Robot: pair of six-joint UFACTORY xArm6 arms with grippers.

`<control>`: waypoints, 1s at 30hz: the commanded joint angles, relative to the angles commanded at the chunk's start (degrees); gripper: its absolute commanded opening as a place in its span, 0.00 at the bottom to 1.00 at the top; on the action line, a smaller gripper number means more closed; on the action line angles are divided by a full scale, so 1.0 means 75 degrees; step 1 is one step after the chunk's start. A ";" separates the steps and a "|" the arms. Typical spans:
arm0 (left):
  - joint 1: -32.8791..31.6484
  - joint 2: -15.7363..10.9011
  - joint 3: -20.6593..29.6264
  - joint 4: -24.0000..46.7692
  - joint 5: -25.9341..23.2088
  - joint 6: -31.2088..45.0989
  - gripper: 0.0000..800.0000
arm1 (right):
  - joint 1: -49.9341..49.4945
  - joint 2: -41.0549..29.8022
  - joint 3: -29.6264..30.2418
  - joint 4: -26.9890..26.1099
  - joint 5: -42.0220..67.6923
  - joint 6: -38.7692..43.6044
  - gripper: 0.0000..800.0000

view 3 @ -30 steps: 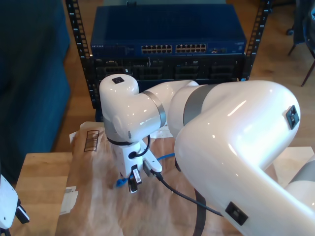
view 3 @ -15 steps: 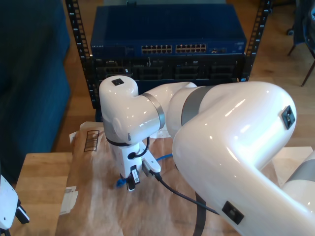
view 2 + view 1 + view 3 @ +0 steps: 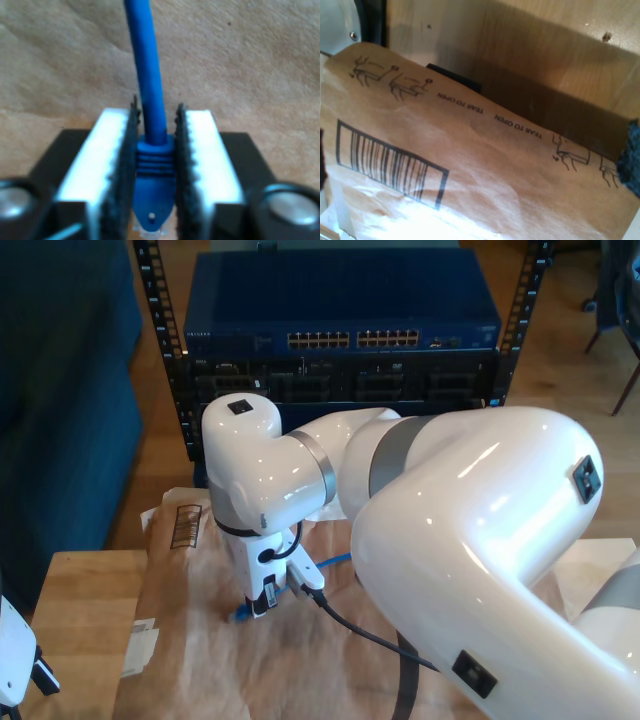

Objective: Grab the cable and plug it in

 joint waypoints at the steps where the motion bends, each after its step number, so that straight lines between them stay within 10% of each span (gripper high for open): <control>1: 0.0000 0.0000 -0.0012 0.0000 0.0000 0.0000 1.00 | 0.0000 -0.0047 0.0012 0.0012 0.0012 0.0000 0.03; 12: -0.0035 -0.0117 -0.0785 -0.1711 0.0715 0.0059 1.00 | -0.0774 -0.2075 0.1231 0.0059 0.0059 0.0610 0.01; 30: -0.2520 0.0281 -0.1852 -0.4548 0.0832 0.0035 1.00 | -0.2626 -0.4583 0.2157 0.2204 0.0949 0.0574 0.00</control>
